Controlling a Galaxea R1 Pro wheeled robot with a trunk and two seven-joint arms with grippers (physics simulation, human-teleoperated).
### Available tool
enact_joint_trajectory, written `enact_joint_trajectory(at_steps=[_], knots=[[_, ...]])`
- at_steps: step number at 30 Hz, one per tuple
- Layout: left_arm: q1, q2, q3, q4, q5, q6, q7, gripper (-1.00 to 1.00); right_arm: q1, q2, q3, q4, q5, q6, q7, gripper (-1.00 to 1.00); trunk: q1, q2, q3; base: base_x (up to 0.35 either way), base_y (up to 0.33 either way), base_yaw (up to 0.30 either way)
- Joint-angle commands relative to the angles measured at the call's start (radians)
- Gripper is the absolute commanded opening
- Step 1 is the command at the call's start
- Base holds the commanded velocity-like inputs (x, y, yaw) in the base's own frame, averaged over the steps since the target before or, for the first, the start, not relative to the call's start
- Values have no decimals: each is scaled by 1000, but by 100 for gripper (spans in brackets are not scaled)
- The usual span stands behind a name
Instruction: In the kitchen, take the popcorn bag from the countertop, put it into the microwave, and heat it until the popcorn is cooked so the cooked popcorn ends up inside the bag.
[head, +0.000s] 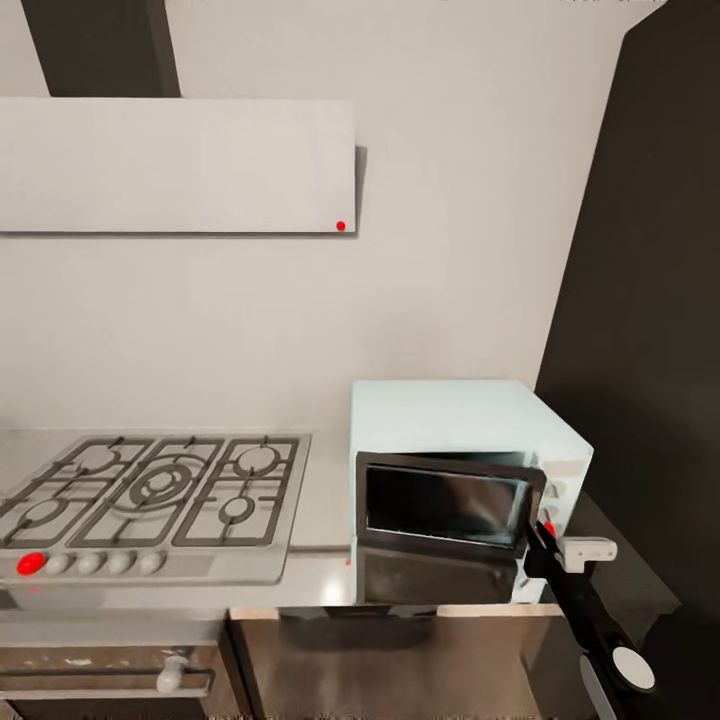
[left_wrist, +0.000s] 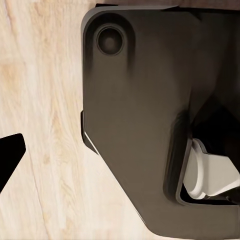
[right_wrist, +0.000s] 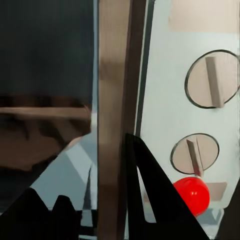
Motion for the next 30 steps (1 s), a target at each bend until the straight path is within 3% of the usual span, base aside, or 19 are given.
enact_joint_trajectory(at_steps=[1,5,7,29,30], knots=[[0,0,4,0,1,0,0,100,-1,0,-28,1,-13,-2,4,-100,0,-2,-2,-183,77,0],[0,-1,4,0,1,1,0,100,-1,0,-28,1,-13,-2,3,-100,0,-2,-2,-54,23,0],[0,-14,3,0,1,1,1,100,-1,0,-28,2,-13,-1,4,-100,0,-2,-2,-207,0,0],[0,-15,3,0,1,1,0,100,-1,0,-28,1,-12,-1,4,-100,0,-2,-2,-69,0,0],[0,-16,7,0,4,1,0,100,-1,-6,26,-7,-12,4,13,-100,0,-2,-2,0,0,0]])
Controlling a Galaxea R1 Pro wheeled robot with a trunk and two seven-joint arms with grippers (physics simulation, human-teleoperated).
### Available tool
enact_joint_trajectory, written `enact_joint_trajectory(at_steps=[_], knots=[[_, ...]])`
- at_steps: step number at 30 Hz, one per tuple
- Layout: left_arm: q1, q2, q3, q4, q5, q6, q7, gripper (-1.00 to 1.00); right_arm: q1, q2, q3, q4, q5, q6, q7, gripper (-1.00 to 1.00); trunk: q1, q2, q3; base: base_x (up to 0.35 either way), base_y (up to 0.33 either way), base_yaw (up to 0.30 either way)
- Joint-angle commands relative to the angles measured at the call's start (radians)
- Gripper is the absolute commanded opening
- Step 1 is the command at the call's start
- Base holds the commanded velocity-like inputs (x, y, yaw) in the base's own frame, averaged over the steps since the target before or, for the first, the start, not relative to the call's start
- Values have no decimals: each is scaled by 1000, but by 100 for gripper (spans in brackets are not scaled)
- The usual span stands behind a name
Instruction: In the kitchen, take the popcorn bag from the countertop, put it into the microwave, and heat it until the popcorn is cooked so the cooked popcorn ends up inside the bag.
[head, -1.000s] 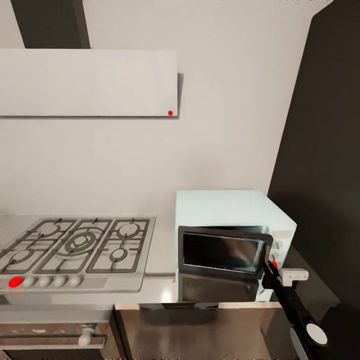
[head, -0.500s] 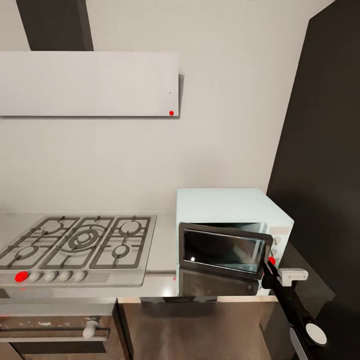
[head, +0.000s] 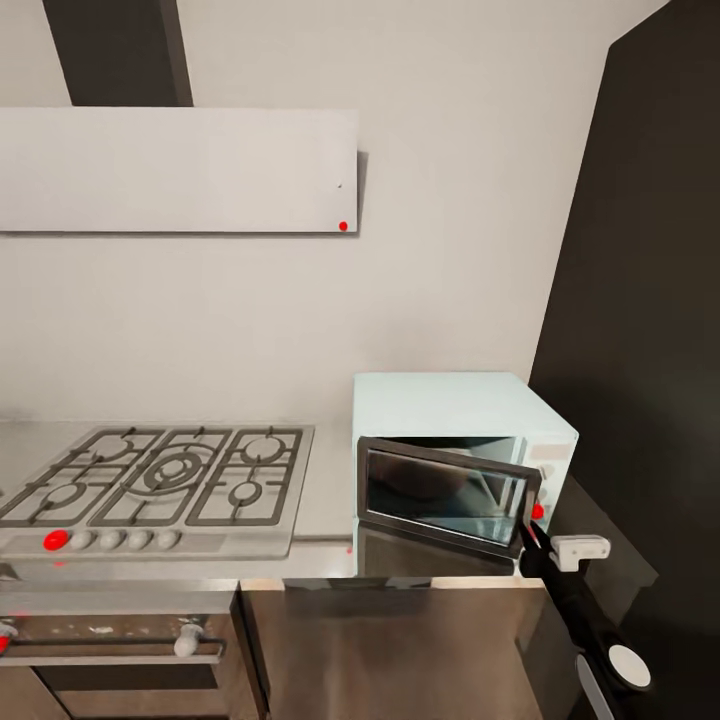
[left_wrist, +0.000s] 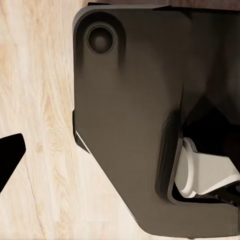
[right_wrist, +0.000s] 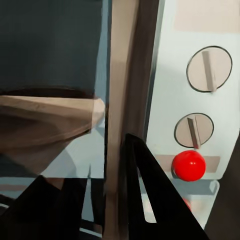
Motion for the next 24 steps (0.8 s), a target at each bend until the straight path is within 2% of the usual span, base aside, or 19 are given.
enact_joint_trajectory(at_steps=[1,4,10,20,22,23,24], knots=[[-1,0,4,0,1,0,0,100,-1,-6,-1,-5,-7,3,12,-100,0,-2,-2,0,0,0],[-1,0,4,0,1,-1,0,100,-1,-19,-2,-10,-1,7,20,-100,0,-2,-2,0,0,0],[-1,0,5,0,1,-2,0,100,-1,-20,-2,5,-9,-19,56,-100,0,-2,-2,-110,0,0],[-1,0,4,0,1,-1,0,100,-1,-20,-2,13,-73,-21,98,-100,0,-2,-2,-91,19,0],[-1,0,4,0,1,0,0,100,-1,-20,-15,16,-79,-21,121,-100,0,-2,-2,-223,140,0],[-1,0,5,0,1,0,0,100,-1,-20,-2,-13,-7,-21,13,-100,0,-2,-2,-230,152,0],[-1,0,4,0,1,-1,0,100,-1,-20,-2,-13,-7,-21,14,-100,0,-2,-2,-129,86,0]])
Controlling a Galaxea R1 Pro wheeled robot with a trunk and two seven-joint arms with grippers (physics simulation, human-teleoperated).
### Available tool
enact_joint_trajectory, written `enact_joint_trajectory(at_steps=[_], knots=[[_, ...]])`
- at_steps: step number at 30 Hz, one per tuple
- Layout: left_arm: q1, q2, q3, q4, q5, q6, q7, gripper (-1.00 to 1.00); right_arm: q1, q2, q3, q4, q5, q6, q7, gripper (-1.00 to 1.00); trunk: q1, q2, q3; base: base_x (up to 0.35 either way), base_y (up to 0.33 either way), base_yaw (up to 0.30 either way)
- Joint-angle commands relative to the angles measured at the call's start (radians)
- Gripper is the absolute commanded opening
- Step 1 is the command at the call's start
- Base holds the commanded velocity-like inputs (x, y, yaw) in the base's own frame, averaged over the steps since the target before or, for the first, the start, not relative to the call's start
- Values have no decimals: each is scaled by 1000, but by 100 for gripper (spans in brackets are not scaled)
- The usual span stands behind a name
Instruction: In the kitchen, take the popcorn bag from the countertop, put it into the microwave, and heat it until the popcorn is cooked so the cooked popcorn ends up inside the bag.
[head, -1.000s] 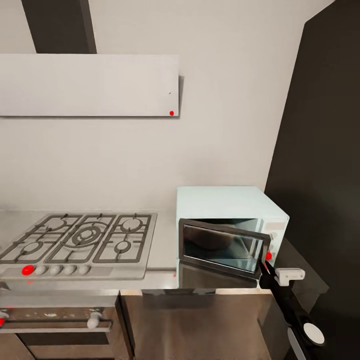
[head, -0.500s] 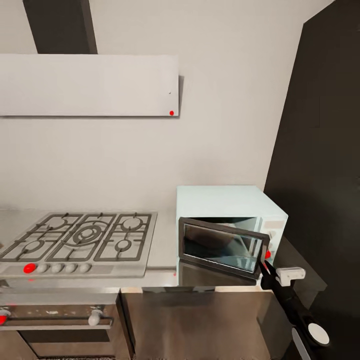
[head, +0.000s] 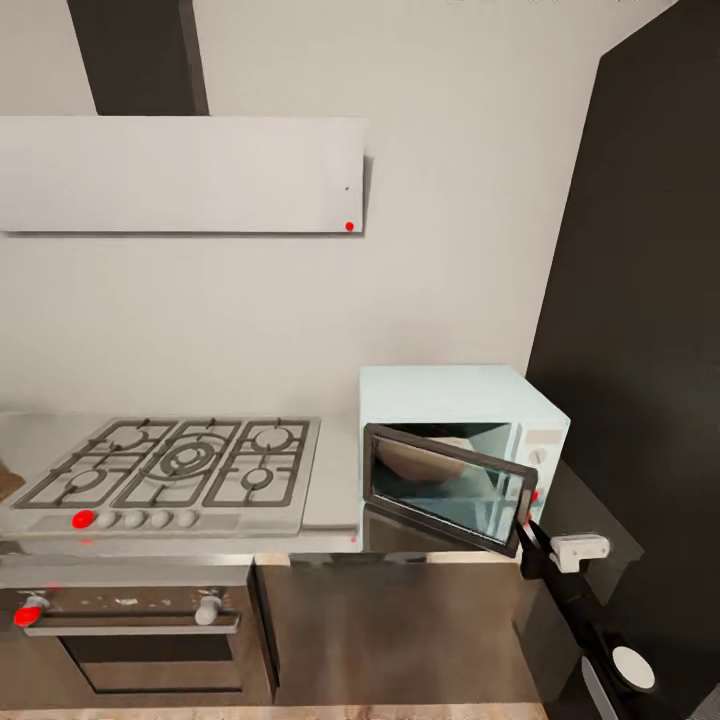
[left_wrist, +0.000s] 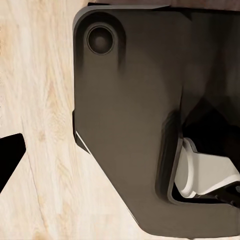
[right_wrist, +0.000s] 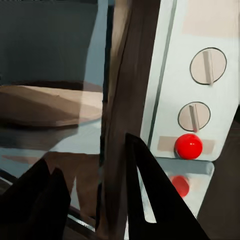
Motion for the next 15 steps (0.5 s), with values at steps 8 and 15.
enact_joint_trajectory(at_steps=[8,15], knots=[[-1,0,4,0,1,-1,0,100,-1,-1,-11,-24,-21,-1,-7,-100,0,-2,-2,-15,10,0],[-1,0,4,0,1,-1,0,100,-1,0,-10,-24,-21,-1,-7,100,0,-2,-2,0,0,0]])
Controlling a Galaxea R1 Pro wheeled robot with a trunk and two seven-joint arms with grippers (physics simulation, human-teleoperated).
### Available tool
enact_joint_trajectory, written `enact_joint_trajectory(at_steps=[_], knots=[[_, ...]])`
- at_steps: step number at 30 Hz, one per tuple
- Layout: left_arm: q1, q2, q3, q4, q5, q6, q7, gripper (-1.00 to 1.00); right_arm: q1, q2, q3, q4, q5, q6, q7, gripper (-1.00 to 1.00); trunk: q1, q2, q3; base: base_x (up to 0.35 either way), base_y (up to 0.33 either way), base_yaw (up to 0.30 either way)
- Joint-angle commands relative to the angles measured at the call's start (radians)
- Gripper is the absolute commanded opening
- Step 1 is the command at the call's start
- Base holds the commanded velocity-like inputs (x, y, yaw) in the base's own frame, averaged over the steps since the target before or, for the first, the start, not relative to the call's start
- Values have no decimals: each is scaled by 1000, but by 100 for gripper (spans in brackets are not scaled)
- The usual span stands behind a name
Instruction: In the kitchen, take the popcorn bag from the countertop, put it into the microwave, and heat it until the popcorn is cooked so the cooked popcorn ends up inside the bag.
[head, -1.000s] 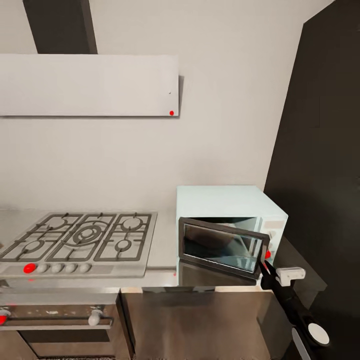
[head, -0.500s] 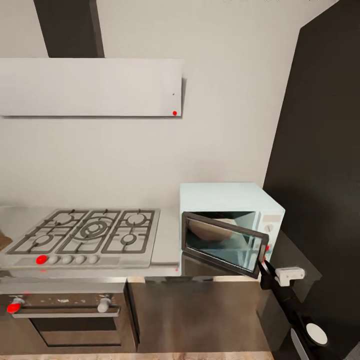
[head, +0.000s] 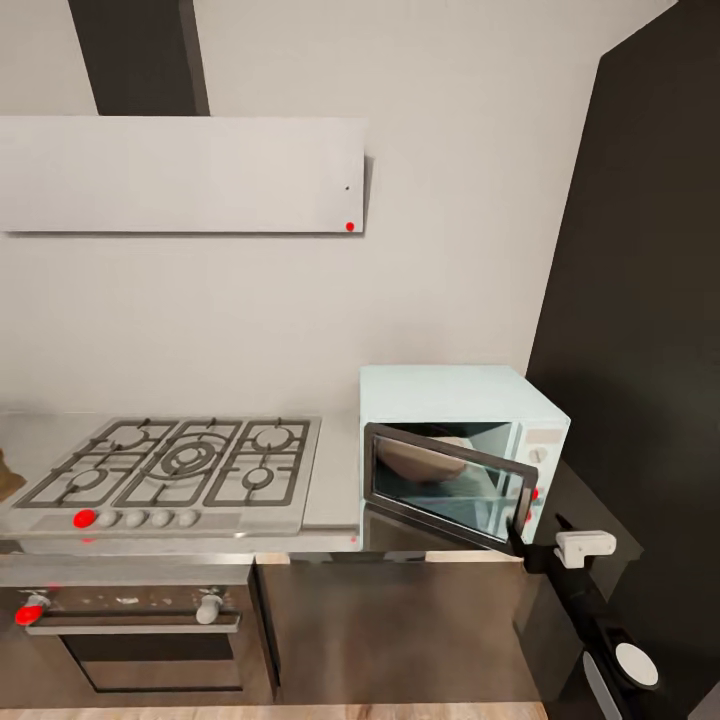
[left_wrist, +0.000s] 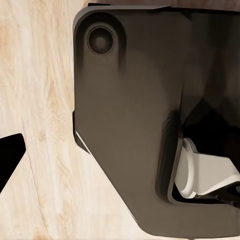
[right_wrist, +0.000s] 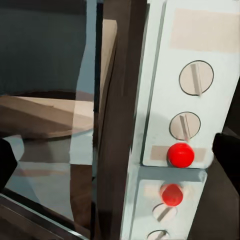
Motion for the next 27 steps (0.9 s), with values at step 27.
enact_joint_trajectory(at_steps=[27], knots=[[-1,1,5,0,1,-1,0,100,-1,0,-1,0,-7,-2,8,100,0,-2,-2,-32,-90,0]])
